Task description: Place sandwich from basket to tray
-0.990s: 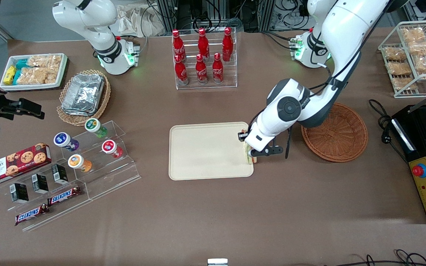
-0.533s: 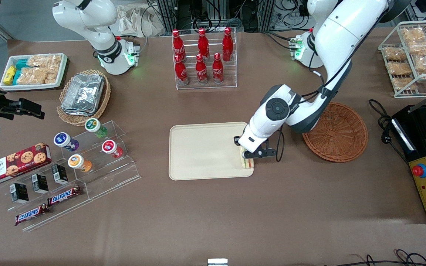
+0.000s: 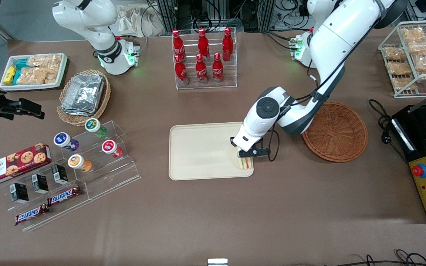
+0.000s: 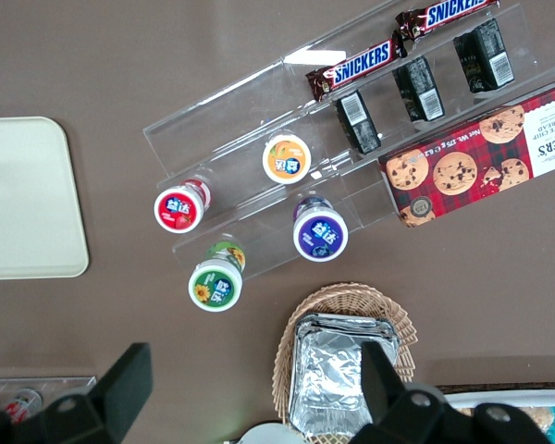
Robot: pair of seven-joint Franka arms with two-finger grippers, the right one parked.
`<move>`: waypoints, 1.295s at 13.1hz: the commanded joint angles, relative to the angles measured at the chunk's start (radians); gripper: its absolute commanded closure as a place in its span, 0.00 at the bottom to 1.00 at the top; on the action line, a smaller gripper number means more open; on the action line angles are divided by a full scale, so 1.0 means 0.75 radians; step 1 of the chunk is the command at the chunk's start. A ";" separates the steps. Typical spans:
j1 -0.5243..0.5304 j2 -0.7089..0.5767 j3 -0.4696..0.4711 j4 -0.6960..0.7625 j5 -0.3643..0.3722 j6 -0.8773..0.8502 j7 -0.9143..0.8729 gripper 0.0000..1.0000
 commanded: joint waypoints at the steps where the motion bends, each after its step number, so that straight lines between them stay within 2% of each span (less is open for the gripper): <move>1: -0.012 0.012 0.004 0.027 0.058 0.019 -0.108 0.00; 5: 0.002 -0.054 0.002 0.080 0.042 -0.091 -0.130 0.00; 9: 0.004 -0.142 -0.004 0.260 0.030 -0.526 -0.153 0.00; 14: 0.008 -0.185 0.014 0.550 -0.129 -0.833 -0.122 0.00; 17: 0.006 -0.340 0.145 0.549 -0.236 -0.899 -0.020 0.00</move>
